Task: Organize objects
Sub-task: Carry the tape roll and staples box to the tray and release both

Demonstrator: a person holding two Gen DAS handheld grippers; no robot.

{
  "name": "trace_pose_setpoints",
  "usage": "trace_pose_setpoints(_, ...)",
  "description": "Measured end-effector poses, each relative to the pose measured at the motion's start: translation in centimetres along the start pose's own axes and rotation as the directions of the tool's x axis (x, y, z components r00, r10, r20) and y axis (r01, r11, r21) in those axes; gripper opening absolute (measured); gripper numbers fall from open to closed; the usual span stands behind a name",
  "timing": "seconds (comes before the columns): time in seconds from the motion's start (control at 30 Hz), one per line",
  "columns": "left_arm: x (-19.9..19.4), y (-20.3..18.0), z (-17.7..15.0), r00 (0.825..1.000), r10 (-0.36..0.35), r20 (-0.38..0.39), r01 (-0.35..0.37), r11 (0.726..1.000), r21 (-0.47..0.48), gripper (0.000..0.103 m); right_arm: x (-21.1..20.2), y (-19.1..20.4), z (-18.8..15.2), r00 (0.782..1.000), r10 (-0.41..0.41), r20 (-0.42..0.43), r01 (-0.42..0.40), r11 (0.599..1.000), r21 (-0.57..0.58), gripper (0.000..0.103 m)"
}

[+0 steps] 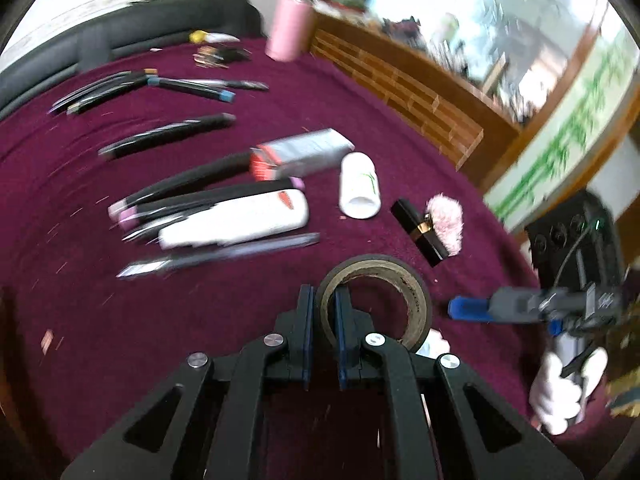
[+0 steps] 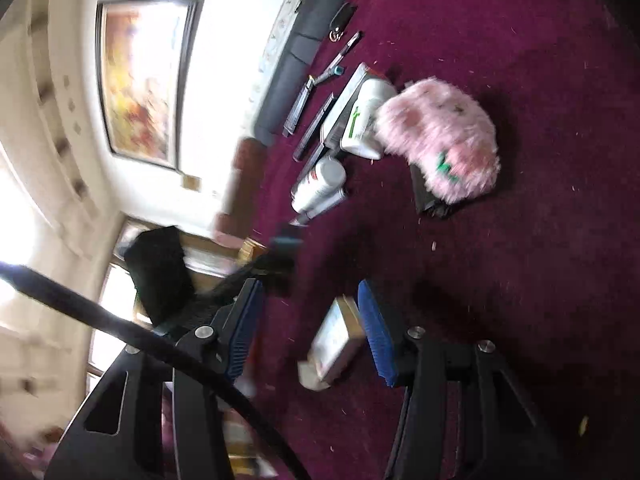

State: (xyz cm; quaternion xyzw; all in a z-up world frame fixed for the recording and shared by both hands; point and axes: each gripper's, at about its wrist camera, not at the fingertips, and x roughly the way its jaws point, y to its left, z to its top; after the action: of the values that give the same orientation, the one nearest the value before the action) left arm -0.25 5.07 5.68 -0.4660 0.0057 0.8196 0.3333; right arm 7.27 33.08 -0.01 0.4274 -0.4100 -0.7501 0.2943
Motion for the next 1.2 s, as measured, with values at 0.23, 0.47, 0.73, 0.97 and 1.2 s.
trace_pose_setpoints(0.23,-6.4,4.6,-5.3,0.994,0.053,0.1,-0.039,0.989,-0.14,0.007,3.4,4.1,-3.1,0.961,-0.267,-0.074,0.259,0.96,-0.101,0.05)
trace_pose_setpoints(0.47,-5.4,8.6,-10.3,0.996,0.092,0.018,-0.084,0.956,-0.281,0.007,9.2,8.7,-2.6,0.793,-0.606,0.056,0.588,0.74,-0.327,0.049)
trace_pose_setpoints(0.73,-4.8,7.1,-10.4,0.986,0.165,0.026,-0.153,0.957,-0.248,0.011,11.7,9.3,-3.7,0.724,-0.682,0.109,0.645,0.612,-0.458,0.073)
trace_pose_setpoints(0.97,-3.5,3.6,-10.3,0.944,0.33,0.021,-0.328,0.943,-0.061,0.02,11.9,9.3,-3.7,0.661,-0.733,0.158,0.698,0.525,-0.487,0.038)
trace_pose_setpoints(1.2,-3.9,3.5,-10.2,0.994,0.1,0.031,-0.098,0.993,-0.065,0.009,9.1,8.5,-2.5,0.756,-0.646,0.107,0.623,0.659,-0.421,0.028)
